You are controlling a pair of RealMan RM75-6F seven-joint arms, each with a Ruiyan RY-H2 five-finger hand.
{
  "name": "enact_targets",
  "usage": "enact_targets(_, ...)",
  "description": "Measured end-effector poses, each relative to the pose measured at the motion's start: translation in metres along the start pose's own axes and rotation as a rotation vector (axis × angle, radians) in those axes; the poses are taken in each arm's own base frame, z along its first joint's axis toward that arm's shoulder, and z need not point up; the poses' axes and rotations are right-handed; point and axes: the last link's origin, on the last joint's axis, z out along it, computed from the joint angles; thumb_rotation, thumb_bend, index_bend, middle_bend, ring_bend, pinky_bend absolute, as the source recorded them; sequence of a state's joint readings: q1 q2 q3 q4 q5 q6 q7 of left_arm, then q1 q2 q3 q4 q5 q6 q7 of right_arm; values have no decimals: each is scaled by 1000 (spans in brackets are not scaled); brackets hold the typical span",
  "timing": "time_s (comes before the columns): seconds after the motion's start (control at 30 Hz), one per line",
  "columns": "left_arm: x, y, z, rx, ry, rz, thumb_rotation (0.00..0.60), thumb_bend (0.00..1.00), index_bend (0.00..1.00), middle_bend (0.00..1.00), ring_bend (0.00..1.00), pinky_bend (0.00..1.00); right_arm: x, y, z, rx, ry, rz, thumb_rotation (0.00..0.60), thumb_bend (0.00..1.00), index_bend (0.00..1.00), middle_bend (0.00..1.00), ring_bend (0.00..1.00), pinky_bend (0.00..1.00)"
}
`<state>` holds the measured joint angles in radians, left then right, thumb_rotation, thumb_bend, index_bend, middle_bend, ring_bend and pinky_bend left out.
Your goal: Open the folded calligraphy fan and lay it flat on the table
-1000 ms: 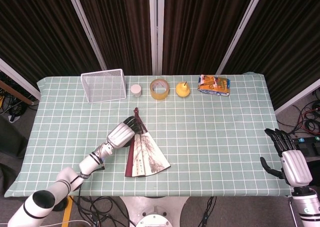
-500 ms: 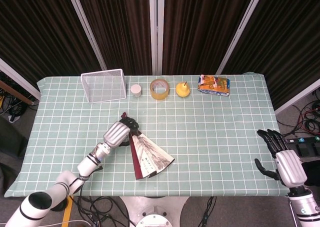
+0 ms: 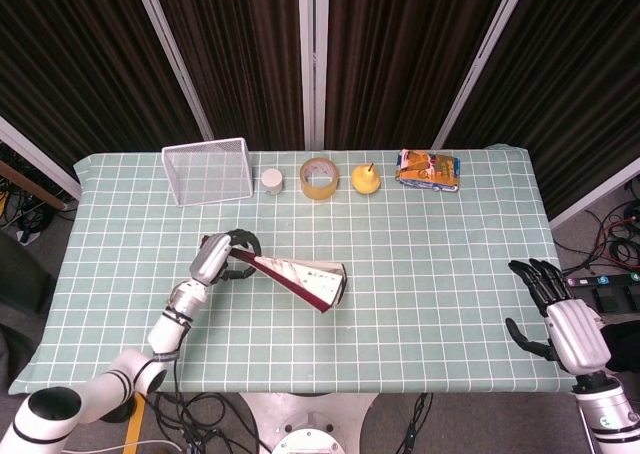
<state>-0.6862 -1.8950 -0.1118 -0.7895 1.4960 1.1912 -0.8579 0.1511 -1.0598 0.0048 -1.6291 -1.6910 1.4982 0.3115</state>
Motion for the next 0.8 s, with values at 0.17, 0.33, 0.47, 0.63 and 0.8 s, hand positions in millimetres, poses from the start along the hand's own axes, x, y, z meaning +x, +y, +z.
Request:
enact_targets(0.17, 7, 12, -2, 20, 2, -263, 600, 413, 604, 514, 401, 463, 3, -4, 4, 22, -21, 41, 600, 303, 65, 114, 0, 0)
enact_targets(0.33, 16, 28, -7, 41, -22, -526, 600, 410, 603, 515, 401, 463, 3, -6, 13, 32, -76, 104, 600, 301, 103, 133, 0, 0)
enact_targets(0.47, 27, 38, -11, 64, -40, -672, 600, 409, 602, 515, 401, 463, -2, -9, 20, 42, -173, 128, 600, 300, 146, 168, 0, 3)
enact_targets(0.63, 41, 47, -13, 102, -33, -811, 600, 409, 603, 515, 401, 465, -14, -17, 34, 52, -311, 172, 600, 225, 152, 178, 0, 24)
enact_targets(0.8, 45, 53, -14, 125, -29, -879, 600, 408, 602, 515, 401, 465, -28, -26, 55, 28, -378, 282, 600, 54, 148, 176, 0, 31)
